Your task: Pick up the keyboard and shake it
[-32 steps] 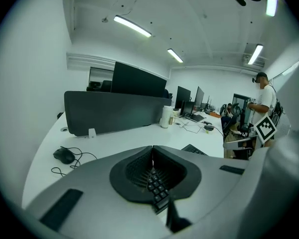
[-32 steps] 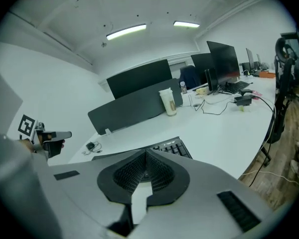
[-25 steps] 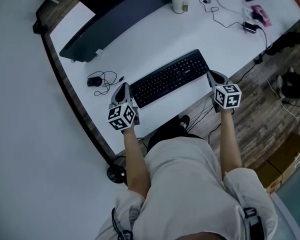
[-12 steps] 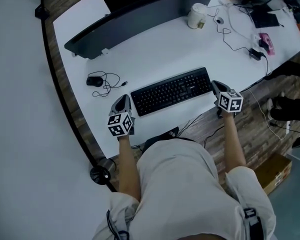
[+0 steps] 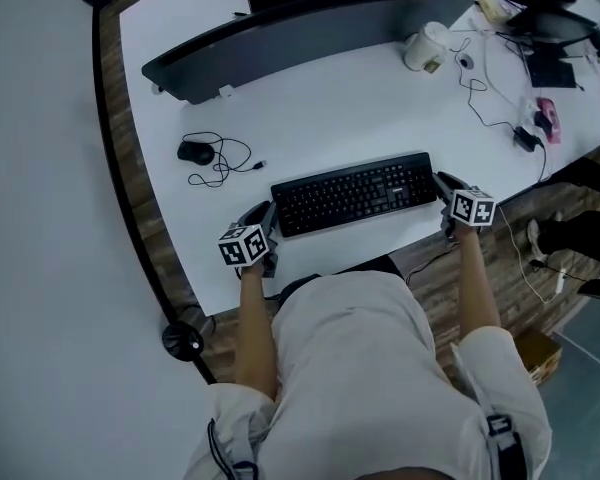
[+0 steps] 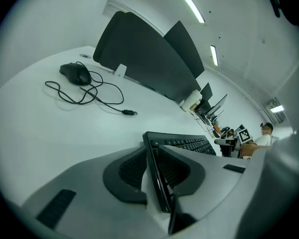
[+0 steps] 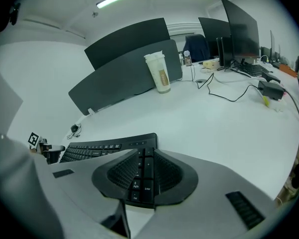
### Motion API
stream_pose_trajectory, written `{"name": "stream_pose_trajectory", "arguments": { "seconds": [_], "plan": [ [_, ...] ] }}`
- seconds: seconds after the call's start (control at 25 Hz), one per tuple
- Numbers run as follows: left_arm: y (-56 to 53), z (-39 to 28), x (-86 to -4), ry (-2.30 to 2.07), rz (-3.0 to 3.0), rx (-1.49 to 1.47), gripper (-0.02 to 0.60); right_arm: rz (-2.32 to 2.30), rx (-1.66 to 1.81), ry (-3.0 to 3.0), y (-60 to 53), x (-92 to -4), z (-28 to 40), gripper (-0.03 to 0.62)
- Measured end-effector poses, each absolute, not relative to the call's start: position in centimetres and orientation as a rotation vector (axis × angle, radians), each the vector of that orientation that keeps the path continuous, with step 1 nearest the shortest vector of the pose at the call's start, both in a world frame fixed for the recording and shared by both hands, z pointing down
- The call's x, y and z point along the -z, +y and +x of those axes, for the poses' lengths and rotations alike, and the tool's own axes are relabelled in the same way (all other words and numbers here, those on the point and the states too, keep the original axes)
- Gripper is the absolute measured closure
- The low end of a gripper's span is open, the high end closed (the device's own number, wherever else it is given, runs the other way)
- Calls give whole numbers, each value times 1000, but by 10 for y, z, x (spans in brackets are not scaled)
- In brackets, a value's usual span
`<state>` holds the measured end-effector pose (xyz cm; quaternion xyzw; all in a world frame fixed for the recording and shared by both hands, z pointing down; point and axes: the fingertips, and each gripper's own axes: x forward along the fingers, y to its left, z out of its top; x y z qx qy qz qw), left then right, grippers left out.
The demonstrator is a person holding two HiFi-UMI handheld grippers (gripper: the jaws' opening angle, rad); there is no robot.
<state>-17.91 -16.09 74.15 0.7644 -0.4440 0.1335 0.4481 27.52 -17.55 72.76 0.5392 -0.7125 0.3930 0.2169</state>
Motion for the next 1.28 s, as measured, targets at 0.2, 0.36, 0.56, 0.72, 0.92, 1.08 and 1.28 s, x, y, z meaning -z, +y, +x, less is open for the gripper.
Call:
{"name": "stream_pose_trajectory", "arguments": {
  "seconds": [0.2,0.36,0.56,0.72,0.92,1.08,1.28],
  "plan": [
    [-156,-174,-751,-1105,1836,-307,486,1414,-1109,-1974,-176,-739,275,421],
    [-158,-169,-754,-1131,1807,-307,432,1318,-1139,-1996,-180,-750,273,353],
    [-154,-162,-756,-1194,1756,-326,389,1203,-1219,-2022,-179,-755,271,319],
    [-159,-153,-753,-1212,1746,-326,345,1125,-1209,-2041,-180,-763,263,318],
    [-159,-150,-754,-1331,1671,-285,322,1089,-1126,-2051,-175,-761,247,318],
    [-163,-151,-750,-1320,1635,-179,289,1149,-1185,-2080,-181,-758,246,318],
    [-169,-150,-735,-1146,1600,63,276,1182,-1190,-2085,-193,-758,252,318]
  ]
}}
